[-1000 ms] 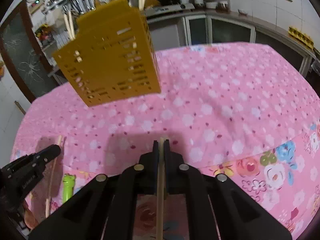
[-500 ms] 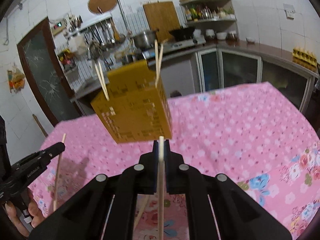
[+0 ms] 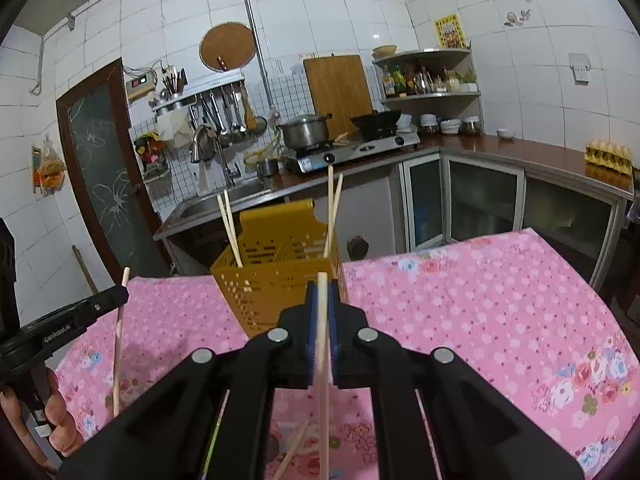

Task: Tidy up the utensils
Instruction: 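Lift the left tool's chopstick toward the yellow holder while the right tool carries its chopstick, then lower both held chopsticks into the yellow holder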

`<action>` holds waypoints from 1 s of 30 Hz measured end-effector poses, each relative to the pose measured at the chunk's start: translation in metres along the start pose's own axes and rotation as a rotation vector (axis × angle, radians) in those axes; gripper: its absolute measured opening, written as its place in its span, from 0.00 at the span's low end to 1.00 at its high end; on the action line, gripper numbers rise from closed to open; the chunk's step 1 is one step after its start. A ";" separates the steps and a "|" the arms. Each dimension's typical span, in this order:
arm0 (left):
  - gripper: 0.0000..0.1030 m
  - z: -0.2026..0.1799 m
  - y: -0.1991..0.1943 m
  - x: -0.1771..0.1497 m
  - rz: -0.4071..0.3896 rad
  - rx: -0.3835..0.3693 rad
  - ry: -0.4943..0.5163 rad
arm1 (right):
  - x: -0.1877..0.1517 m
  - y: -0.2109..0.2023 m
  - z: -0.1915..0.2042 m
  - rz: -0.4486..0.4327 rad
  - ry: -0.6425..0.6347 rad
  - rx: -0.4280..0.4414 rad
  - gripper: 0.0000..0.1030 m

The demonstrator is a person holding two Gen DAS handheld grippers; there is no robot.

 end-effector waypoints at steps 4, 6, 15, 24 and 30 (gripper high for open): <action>0.04 0.003 -0.006 0.014 -0.049 -0.014 -0.017 | 0.016 -0.006 0.004 -0.042 -0.012 0.002 0.05; 0.04 0.002 -0.008 0.025 -0.086 -0.028 -0.019 | 0.028 -0.008 0.006 -0.061 -0.018 0.005 0.05; 0.04 -0.015 -0.009 0.095 -0.263 -0.047 0.025 | 0.109 -0.014 0.024 -0.192 -0.074 0.006 0.05; 0.04 -0.051 0.032 0.152 -0.395 0.021 0.124 | 0.173 0.022 0.029 -0.256 -0.090 -0.009 0.05; 0.04 -0.058 0.087 0.167 -0.425 0.091 0.120 | 0.184 0.056 0.023 -0.262 -0.062 0.001 0.05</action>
Point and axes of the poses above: each gripper's, at about its wrist camera, not at the fingertips, and y roughly the way its jaws point, z to its left, x to its top, the point moved 2 cm from there along y, roughly the way its jaws point, and after that the axes turned 3 degrees about z, right-handed, at the moved point
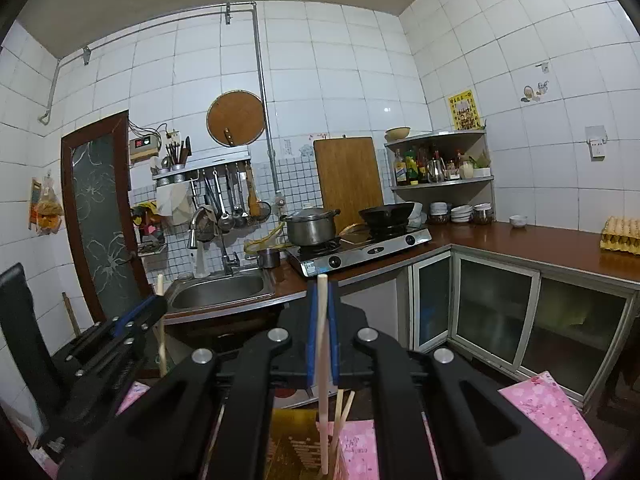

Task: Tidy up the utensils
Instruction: 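Lower both held chopsticks into the yellow holder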

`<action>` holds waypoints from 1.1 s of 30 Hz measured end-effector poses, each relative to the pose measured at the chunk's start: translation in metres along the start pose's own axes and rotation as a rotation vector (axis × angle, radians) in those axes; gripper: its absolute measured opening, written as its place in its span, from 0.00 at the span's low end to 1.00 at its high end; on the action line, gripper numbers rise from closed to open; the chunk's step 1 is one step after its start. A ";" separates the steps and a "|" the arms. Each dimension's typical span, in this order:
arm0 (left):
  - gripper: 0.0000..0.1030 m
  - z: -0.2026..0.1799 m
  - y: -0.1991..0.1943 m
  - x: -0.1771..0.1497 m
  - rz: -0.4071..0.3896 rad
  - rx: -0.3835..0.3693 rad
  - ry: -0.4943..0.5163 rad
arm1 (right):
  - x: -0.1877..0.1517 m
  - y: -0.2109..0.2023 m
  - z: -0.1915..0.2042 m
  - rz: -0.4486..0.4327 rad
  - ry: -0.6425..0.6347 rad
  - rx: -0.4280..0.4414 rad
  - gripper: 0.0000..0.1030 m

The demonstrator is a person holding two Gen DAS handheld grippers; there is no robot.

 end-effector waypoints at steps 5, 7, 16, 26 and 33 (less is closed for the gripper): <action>0.04 -0.004 0.031 -0.010 -0.005 0.013 -0.019 | -0.021 0.025 0.000 0.029 -0.023 -0.011 0.05; 0.04 -0.005 0.039 -0.013 -0.005 0.013 -0.021 | -0.027 0.031 0.000 0.042 -0.031 -0.012 0.05; 0.04 -0.003 0.067 -0.045 0.012 0.051 -0.030 | -0.057 0.041 -0.005 0.088 -0.034 -0.002 0.05; 0.04 -0.007 0.067 -0.062 0.032 0.072 0.020 | -0.091 0.053 -0.011 0.164 -0.030 0.013 0.05; 0.04 0.003 0.058 -0.076 0.095 0.058 0.002 | -0.115 0.057 -0.012 0.199 -0.025 0.019 0.05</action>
Point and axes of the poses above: each gripper's, at about its wrist camera, not at the fingertips, and y roughly the way its jaws point, z to its left, x to its top, the point moved 2 cm from there along y, roughly the way its jaws point, and after that the axes turned 3 degrees about z, right-handed, at the moved point
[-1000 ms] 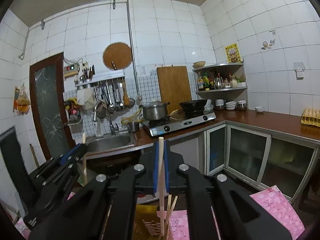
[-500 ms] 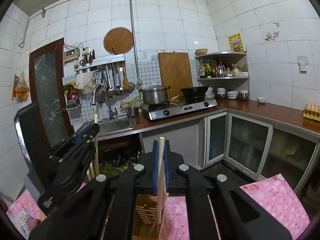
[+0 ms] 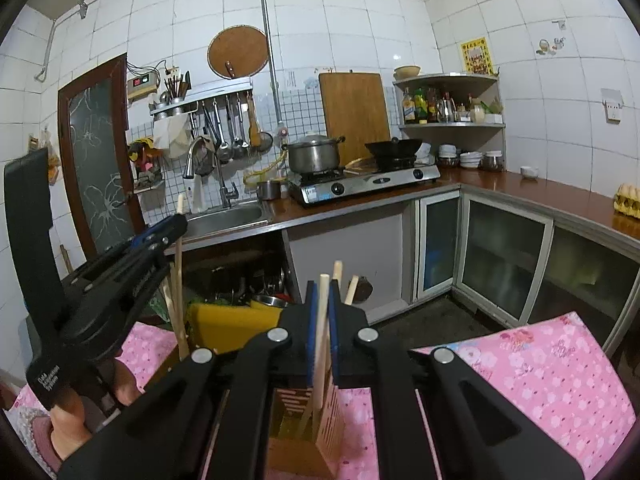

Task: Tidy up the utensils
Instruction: 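Lower both held chopsticks into the yellow holder, then open both tools to release the chopsticks and pull back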

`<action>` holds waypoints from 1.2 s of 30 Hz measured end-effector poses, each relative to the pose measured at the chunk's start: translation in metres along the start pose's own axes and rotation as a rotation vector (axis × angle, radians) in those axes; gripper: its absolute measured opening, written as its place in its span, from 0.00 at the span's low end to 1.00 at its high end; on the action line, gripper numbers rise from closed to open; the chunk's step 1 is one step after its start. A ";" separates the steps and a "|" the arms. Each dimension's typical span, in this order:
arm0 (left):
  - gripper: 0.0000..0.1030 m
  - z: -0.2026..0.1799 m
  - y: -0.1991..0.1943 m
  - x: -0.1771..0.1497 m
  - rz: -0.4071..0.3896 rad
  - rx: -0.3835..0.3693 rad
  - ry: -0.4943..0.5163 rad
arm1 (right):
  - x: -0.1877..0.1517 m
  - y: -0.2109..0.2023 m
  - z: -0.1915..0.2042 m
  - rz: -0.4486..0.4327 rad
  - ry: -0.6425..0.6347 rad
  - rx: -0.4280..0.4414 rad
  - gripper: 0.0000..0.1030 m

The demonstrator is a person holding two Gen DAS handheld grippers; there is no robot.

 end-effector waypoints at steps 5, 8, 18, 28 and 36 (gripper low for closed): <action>0.05 0.012 -0.002 -0.020 0.042 -0.001 -0.006 | -0.005 -0.005 0.003 -0.012 -0.008 -0.002 0.05; 0.05 0.017 -0.006 -0.027 0.061 -0.004 -0.009 | -0.006 -0.007 0.003 -0.005 -0.002 0.010 0.06; 0.41 0.032 -0.033 -0.020 0.128 -0.038 -0.028 | 0.008 -0.014 -0.006 0.029 0.033 0.006 0.44; 0.90 0.056 -0.116 -0.028 0.180 -0.044 -0.024 | -0.008 -0.077 -0.001 0.032 -0.012 -0.106 0.60; 0.95 0.085 -0.150 -0.093 0.377 -0.030 -0.064 | -0.104 -0.106 0.021 0.212 -0.034 -0.169 0.62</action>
Point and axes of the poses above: each gripper's, at about its wrist camera, not at the fingertips, and y roughly the way its jaws point, z to its left, x to its top, the point moved 2 cm from there along y, roughly the way its jaws point, and after that the axes turned 3 degrees about z, right-handed, at the moved point
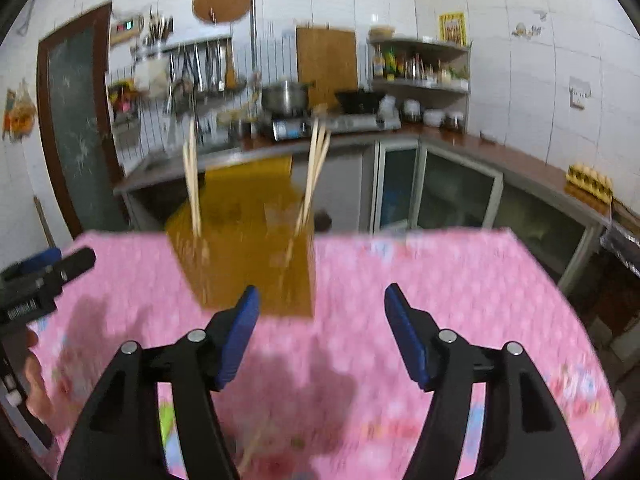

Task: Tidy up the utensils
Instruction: 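Open both tools to release the chopsticks and pull back, then close the left tool on the green frog fork while the right tool grasps a chopstick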

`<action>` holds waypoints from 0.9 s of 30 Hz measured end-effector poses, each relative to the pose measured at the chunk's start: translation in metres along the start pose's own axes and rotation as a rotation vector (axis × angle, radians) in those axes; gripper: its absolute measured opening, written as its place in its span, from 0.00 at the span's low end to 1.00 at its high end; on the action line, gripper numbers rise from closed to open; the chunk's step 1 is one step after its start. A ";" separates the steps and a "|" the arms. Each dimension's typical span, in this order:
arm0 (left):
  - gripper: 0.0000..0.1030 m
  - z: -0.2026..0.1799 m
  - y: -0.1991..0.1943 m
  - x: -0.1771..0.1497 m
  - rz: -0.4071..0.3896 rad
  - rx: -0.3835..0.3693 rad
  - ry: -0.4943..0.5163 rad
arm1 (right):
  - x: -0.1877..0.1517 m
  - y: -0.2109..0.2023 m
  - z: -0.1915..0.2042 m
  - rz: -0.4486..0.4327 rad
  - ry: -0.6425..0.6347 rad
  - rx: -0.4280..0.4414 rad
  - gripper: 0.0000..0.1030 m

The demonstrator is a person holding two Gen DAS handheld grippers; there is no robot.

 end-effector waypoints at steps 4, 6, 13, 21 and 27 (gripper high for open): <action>0.95 0.011 0.003 -0.031 0.110 0.018 -0.020 | -0.043 0.009 0.004 0.096 0.021 -0.013 0.62; 0.95 0.016 0.005 -0.046 0.151 0.028 -0.030 | -0.061 0.014 0.006 0.138 0.032 -0.021 0.62; 0.95 0.016 0.017 -0.083 0.225 0.087 0.027 | -0.088 0.031 0.015 0.219 0.039 -0.047 0.62; 0.95 0.017 0.026 -0.094 0.259 0.104 0.050 | -0.099 0.048 0.024 0.296 0.062 -0.021 0.44; 0.95 0.017 0.026 -0.093 0.270 0.107 0.042 | -0.099 0.057 0.039 0.328 0.044 -0.006 0.28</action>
Point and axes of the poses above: each gripper's, at about its wrist camera, not at the fingertips, and y roughly the way its jaws point, z to its left, x to its top, the point moved 2 cm from there along y, roughly the way its jaws point, and after that the axes turned 3 degrees about z, right-handed, at the moved point
